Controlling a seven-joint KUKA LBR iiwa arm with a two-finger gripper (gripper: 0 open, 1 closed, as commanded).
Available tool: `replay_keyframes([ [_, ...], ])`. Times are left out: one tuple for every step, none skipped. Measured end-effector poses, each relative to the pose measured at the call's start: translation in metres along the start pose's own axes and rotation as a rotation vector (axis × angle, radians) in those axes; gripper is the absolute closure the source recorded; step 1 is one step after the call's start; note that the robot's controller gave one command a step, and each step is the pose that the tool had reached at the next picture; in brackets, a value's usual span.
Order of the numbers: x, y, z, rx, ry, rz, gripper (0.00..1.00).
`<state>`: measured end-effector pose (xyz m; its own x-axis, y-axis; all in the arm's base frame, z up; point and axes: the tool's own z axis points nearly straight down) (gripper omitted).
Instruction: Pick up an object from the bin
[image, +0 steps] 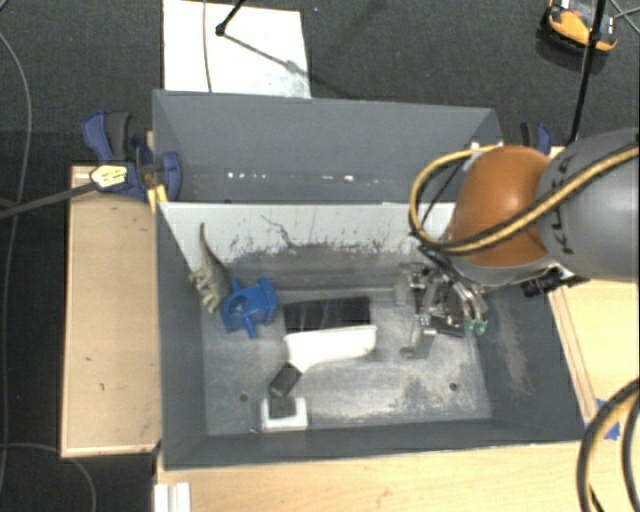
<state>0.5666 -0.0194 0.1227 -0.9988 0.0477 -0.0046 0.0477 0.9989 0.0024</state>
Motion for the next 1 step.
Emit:
replay_keyframes([
  [0.002,0.0337,-0.0022,0.004,-0.001,-0.041,0.0],
])
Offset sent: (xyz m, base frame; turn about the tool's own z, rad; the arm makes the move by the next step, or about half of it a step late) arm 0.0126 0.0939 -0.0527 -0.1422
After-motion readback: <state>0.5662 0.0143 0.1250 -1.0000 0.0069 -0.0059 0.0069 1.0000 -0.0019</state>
